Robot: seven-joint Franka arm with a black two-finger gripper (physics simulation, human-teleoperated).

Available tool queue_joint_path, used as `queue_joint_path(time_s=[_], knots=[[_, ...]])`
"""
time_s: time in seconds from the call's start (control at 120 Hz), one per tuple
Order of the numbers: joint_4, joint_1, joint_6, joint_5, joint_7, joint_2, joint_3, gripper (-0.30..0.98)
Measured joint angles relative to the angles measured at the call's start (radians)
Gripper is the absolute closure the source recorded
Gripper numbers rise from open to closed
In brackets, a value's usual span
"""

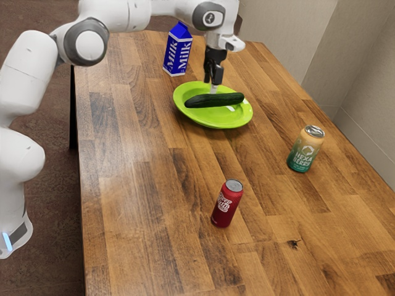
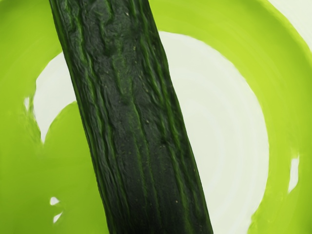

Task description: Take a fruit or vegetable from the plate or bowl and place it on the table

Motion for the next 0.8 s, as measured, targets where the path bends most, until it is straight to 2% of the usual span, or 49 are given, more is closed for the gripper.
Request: queue_joint_path(time_s=[0.442, 0.633, 0.742, 0.8], knots=[[-0.029, -0.036, 0.041, 0.021, 0.047, 0.099, 0.010, 0.01], [-0.028, -0.037, 0.052, 0.039, 0.053, 0.095, 0.009, 0.37], [-0.030, -0.044, 0.055, 0.051, 0.056, 0.070, 0.007, 0.50], [-0.042, -0.046, 0.056, 0.058, 0.057, 0.025, 0.004, 0.50]])
